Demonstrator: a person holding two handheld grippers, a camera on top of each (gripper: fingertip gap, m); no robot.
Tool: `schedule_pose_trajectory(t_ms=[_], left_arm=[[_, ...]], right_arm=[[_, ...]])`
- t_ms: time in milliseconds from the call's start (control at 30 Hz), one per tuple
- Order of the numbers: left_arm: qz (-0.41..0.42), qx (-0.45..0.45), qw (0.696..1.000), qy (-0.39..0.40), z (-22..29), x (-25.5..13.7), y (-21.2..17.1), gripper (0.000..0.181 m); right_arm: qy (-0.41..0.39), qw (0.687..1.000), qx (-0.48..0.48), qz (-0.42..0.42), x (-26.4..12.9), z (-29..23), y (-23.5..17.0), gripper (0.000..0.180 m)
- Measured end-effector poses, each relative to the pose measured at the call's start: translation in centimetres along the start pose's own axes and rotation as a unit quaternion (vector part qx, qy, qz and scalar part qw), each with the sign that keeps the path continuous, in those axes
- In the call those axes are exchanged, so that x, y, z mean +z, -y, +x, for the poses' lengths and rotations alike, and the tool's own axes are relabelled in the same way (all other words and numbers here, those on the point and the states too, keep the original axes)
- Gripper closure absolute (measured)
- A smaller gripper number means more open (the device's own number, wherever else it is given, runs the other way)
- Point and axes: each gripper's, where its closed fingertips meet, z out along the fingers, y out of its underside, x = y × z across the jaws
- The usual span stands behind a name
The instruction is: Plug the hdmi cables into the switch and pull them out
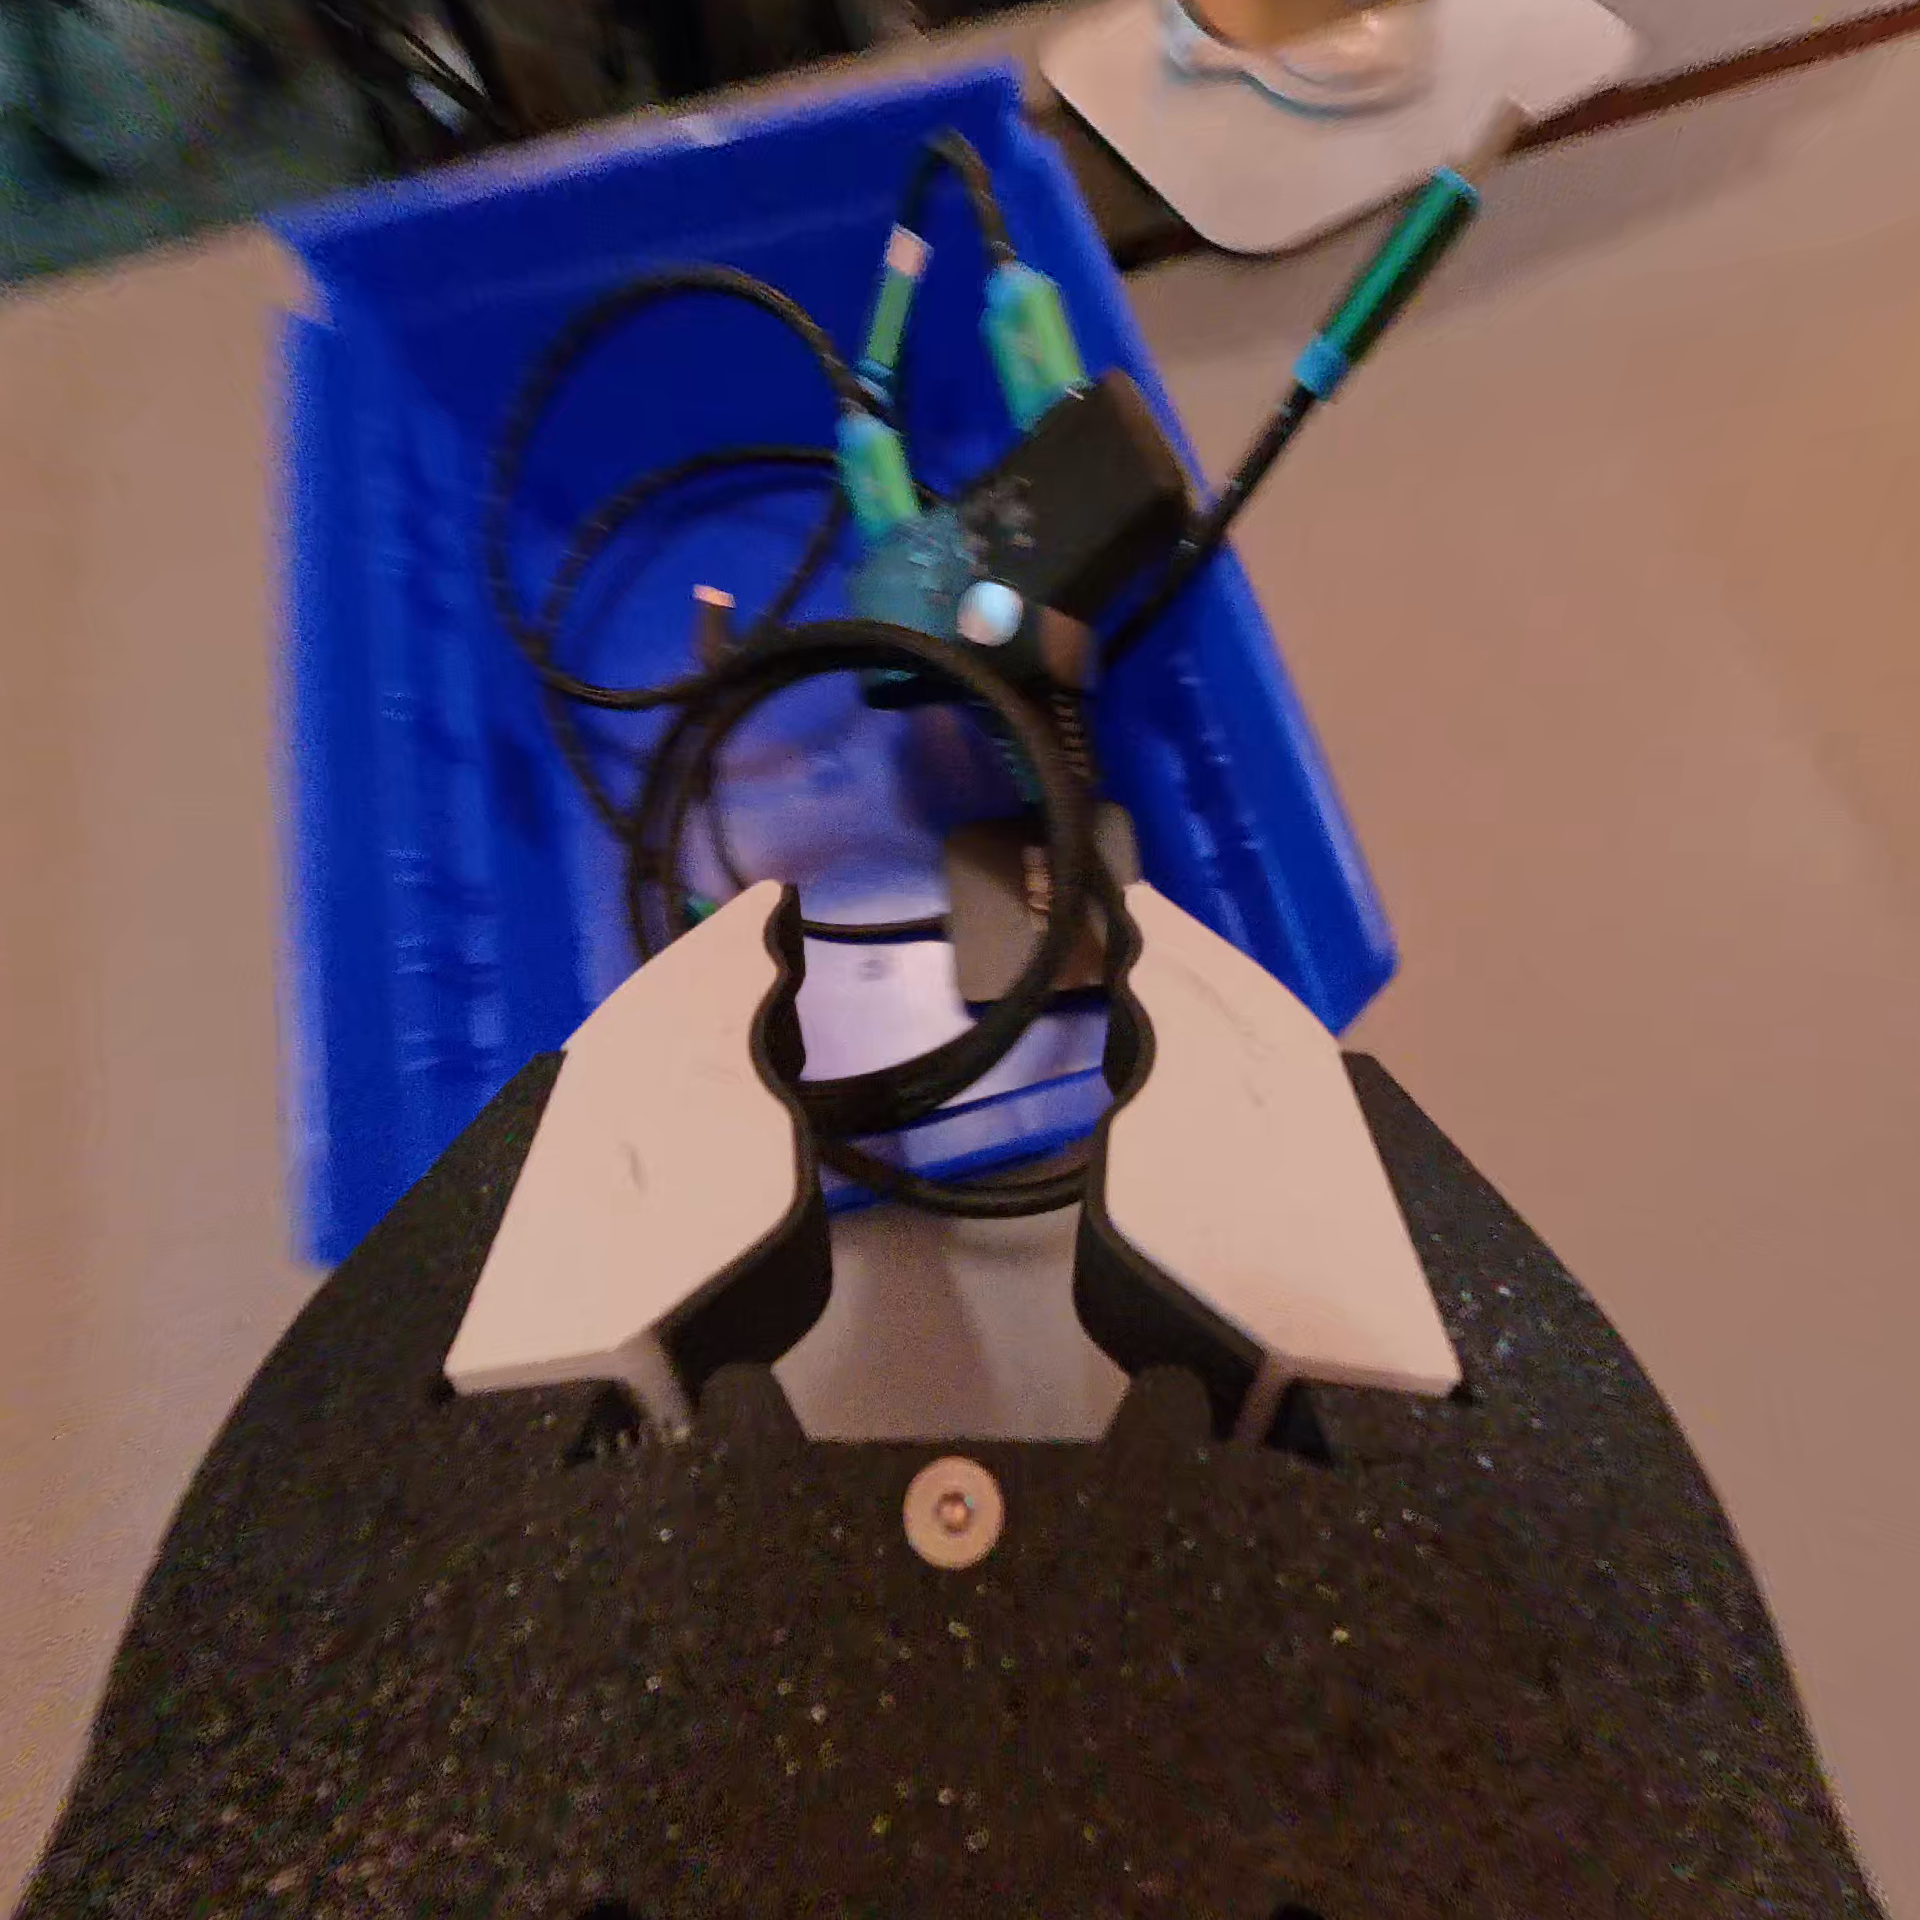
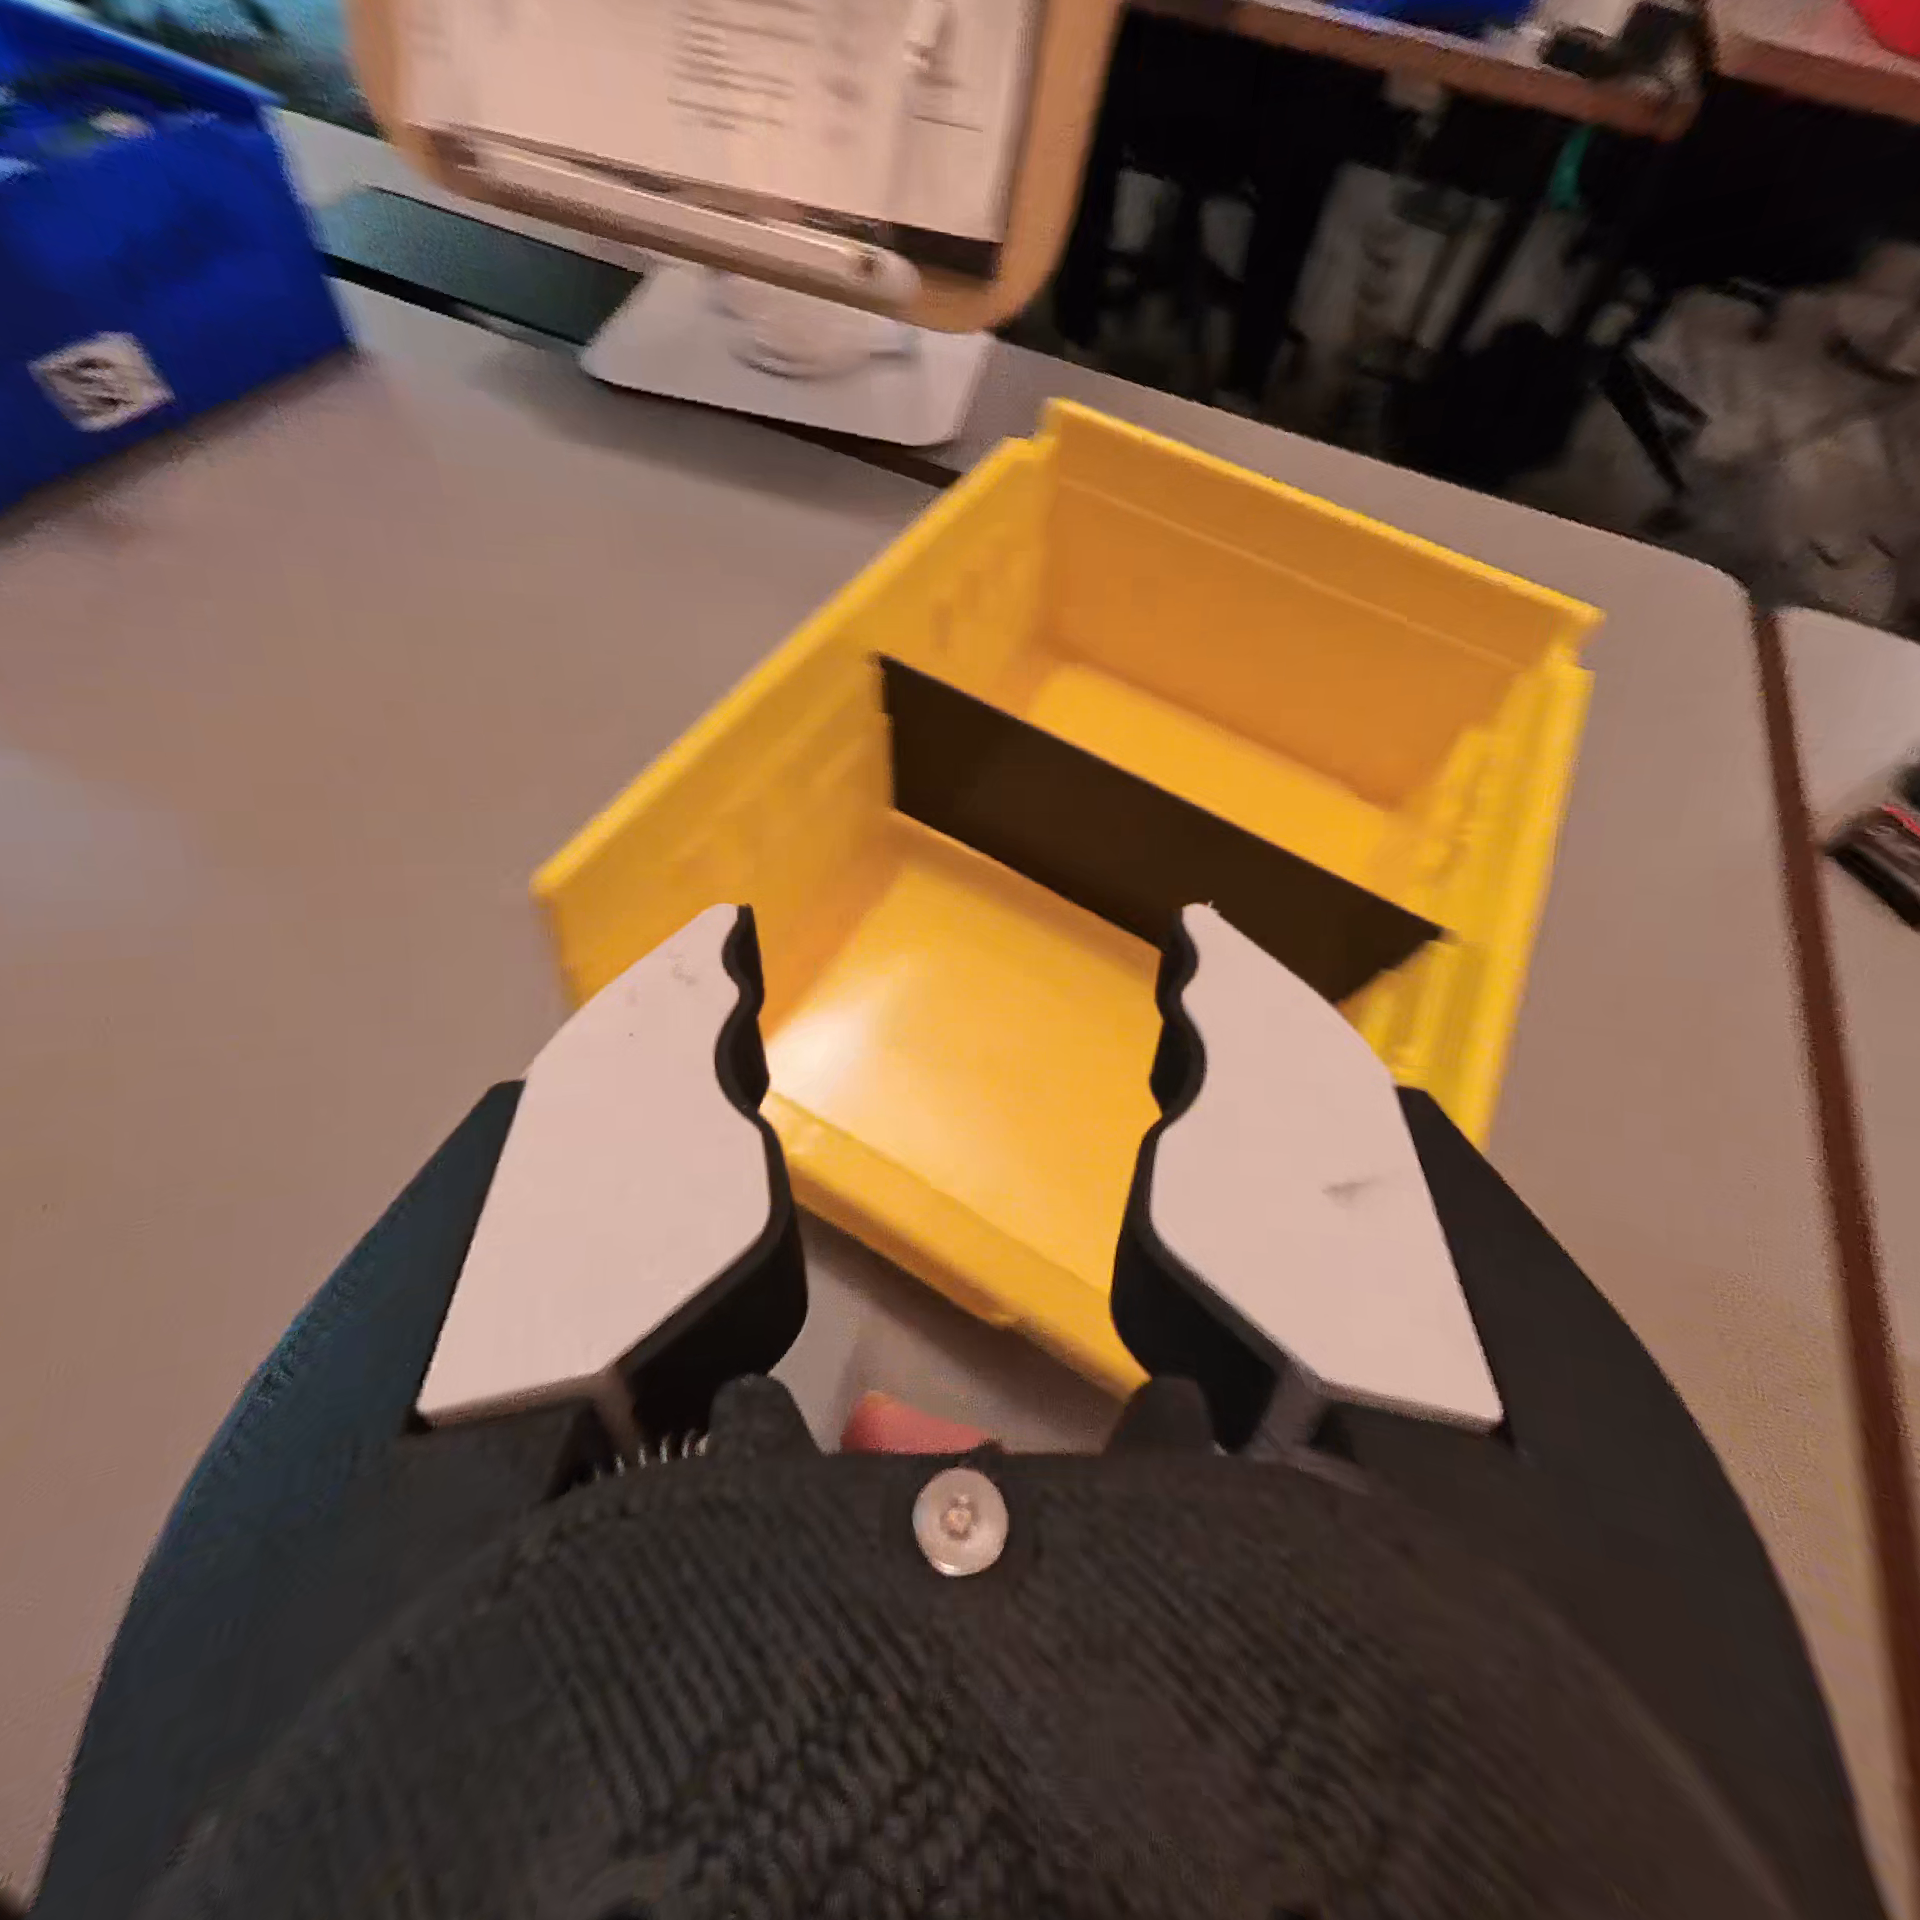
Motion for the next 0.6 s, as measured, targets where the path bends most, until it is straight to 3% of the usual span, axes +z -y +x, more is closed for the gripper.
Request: schedule_pose_trajectory(t_ms=[200,367,467,600], left_arm=[[-0.112,-0.076,0.985,-0.104,1.5,5.0,-1.1,0.124],[-0.127,-0.158,0.957,-0.208,3.6,6.7,-0.1,0.143],[-0.116,-0.164,0.959,-0.201,3.5,7.6,-0.2,0.157],[-0.078,-0.187,0.956,-0.211,3.5,8.0,-0.1,0.158]], right_arm=[[0.064,0.996,-0.061,-0.015,0.6,-5.4,-1.4,0.108],[0.085,0.995,-0.058,-0.006,0.5,-6.2,-1.4,0.109],[0.081,0.996,-0.047,0.002,0.3,-5.9,-1.3,0.11],[0.087,0.995,-0.036,0.014,0.0,-5.9,-1.1,0.111]])
